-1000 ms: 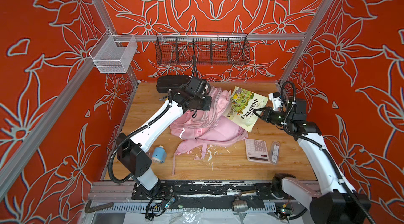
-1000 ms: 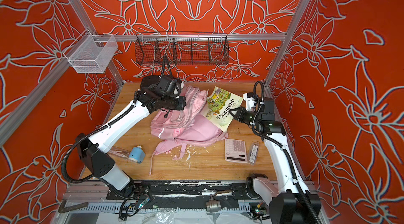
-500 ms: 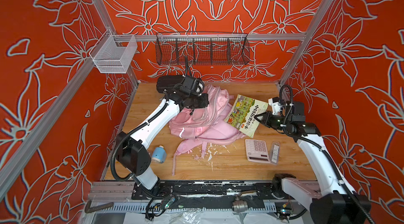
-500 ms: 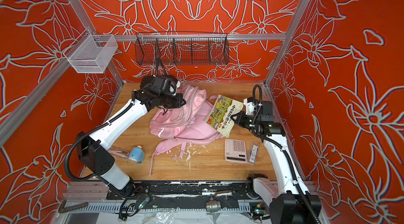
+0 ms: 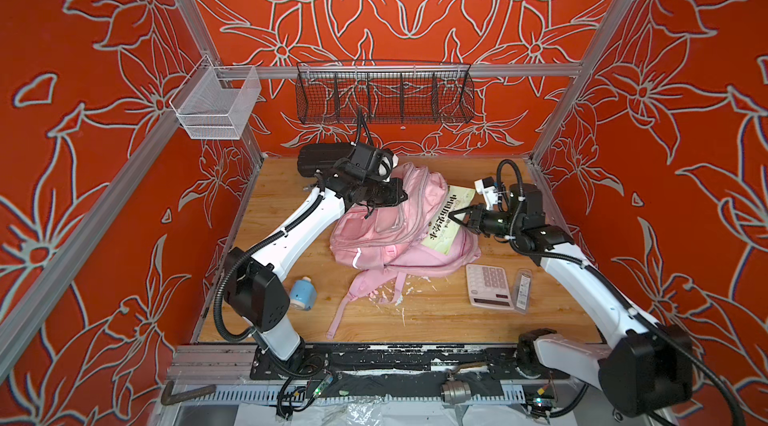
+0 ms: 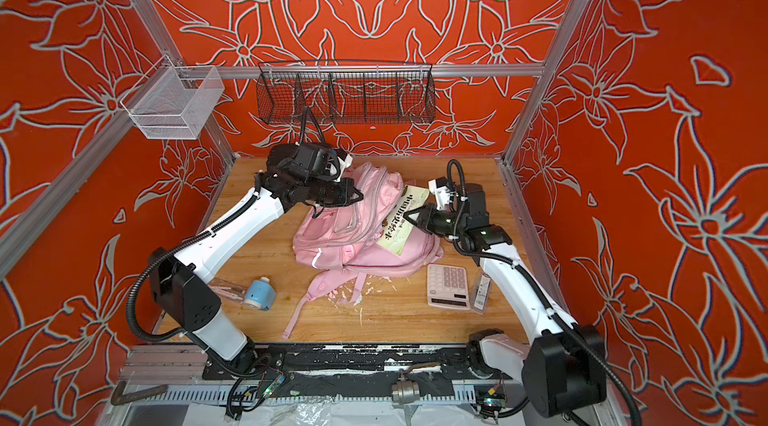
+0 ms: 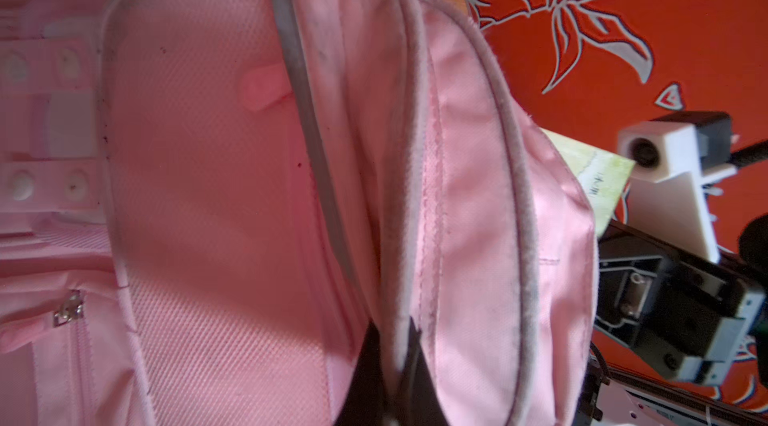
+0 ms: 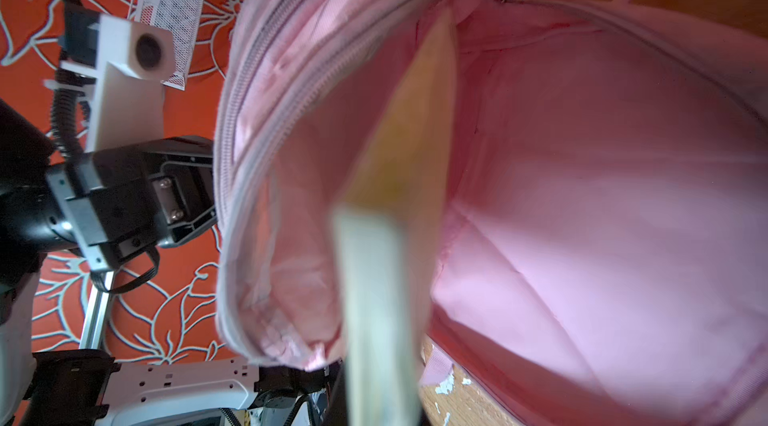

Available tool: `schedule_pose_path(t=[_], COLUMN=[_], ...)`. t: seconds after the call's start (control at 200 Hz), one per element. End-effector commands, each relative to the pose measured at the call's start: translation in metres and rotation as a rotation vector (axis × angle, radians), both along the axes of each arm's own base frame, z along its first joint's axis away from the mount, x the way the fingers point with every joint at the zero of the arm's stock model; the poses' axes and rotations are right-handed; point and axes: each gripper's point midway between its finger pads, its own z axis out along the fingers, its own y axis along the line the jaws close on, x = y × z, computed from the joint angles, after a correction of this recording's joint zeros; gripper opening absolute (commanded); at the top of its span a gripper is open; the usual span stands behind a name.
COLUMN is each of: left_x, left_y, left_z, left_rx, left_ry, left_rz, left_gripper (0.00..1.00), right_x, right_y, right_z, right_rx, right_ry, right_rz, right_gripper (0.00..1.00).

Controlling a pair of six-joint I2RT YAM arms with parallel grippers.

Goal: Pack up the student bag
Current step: 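Lower the picture book into the open backpack with the right gripper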

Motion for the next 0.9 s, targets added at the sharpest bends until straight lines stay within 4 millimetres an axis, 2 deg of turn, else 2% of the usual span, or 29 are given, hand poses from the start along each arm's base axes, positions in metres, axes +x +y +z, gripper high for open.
schedule_pose_path(t=[0.0,0.17,0.275,0.355,0.42,0.48,0.51,0.711,0.896], left_x=[0.007,0.005,0.006,0.007,0.009,0.010,0.012,0.023,0.035], left_y=[-0.021,-0.027,-0.030,-0.030,-0.029,-0.027,-0.026,-0.022,-0.026], left_z=[0.060,0.062,0.059,0.056,0.054,0.051,0.052,0.048,0.039], left_rx=[-0.135,-0.158,-0.155,-0.154,-0.151,-0.149,-0.148,-0.146,-0.159], left_ry=[-0.174,-0.187,-0.181,-0.176,-0.174,-0.174,-0.177,-0.183,-0.174], left_rz=[-0.053,-0.051,-0.045,-0.033,-0.017,-0.003,0.007,0.068,0.102], left_gripper=[0.00,0.00,0.00,0.00,0.00,0.00,0.00,0.00,0.00], right_x=[0.015,0.038,0.052,0.060,0.064,0.067,0.068,0.067,0.045], right_y=[0.022,0.051,0.061,0.058,0.048,0.036,0.029,-0.030,-0.082], right_z=[0.002,-0.027,-0.046,-0.067,-0.082,-0.090,-0.093,-0.082,-0.073], right_rx=[0.052,0.061,0.021,-0.060,-0.152,-0.228,-0.256,-0.303,-0.388], right_ry=[0.004,0.037,0.066,0.105,0.131,0.139,0.146,0.144,0.142], right_rz=[0.057,0.119,0.137,0.124,0.095,0.069,0.052,-0.099,-0.192], right_gripper=[0.00,0.00,0.00,0.16,0.36,0.61,0.68,0.90,0.97])
